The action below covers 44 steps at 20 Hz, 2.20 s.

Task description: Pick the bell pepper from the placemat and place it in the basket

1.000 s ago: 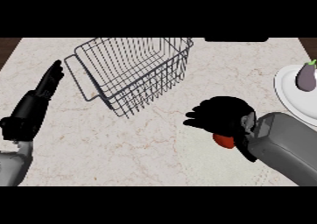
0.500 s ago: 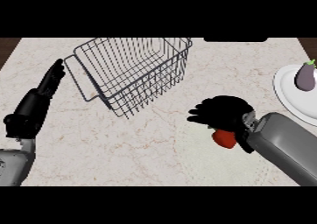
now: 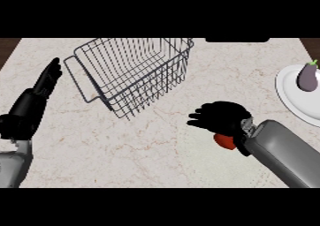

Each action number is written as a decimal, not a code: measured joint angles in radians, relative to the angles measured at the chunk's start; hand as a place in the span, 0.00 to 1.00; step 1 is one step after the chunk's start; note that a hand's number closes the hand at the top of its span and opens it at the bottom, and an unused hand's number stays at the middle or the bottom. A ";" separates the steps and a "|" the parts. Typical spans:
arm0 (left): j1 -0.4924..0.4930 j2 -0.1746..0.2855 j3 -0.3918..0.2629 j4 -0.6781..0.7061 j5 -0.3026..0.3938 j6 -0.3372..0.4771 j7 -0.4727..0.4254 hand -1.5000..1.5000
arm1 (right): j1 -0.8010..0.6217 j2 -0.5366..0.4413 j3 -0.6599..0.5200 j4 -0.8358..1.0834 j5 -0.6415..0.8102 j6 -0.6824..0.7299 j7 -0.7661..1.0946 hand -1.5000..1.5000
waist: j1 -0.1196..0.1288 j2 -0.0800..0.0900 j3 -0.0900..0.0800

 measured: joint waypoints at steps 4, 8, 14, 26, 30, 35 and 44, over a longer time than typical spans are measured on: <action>0.035 -0.010 0.022 -0.024 -0.003 -0.021 -0.010 0.50 | 0.034 0.008 -0.027 0.020 0.051 -0.011 -0.041 0.00 | 0.001 0.000 0.000; 0.001 -0.021 0.040 0.021 -0.021 -0.039 -0.019 0.50 | 0.064 0.027 -0.044 0.034 0.109 -0.025 -0.064 0.00 | -0.001 0.000 0.000; -0.006 -0.049 0.046 -0.003 -0.047 -0.051 0.008 0.50 | 0.055 0.067 -0.082 0.126 0.193 -0.049 -0.111 0.00 | 0.001 0.000 0.000; -0.008 -0.073 0.094 0.029 -0.076 -0.092 -0.028 0.50 | 0.077 0.138 -0.169 0.243 0.303 -0.128 -0.214 1.00 | 0.003 -0.010 -0.003; -0.011 -0.078 0.103 0.020 -0.076 -0.107 -0.016 0.50 | 0.081 0.151 -0.179 0.261 0.344 -0.190 -0.250 1.00 | 0.003 -0.014 -0.005; 0.000 -0.098 0.098 0.009 -0.090 -0.104 -0.015 0.50 | 0.077 0.177 -0.182 0.291 0.395 -0.264 -0.269 1.00 | 0.002 -0.019 -0.009; 0.065 -0.077 0.156 0.018 -0.099 -0.067 -0.009 0.50 | 0.239 0.260 -0.577 0.281 0.325 -0.326 0.297 1.00 | -0.143 -0.048 -0.004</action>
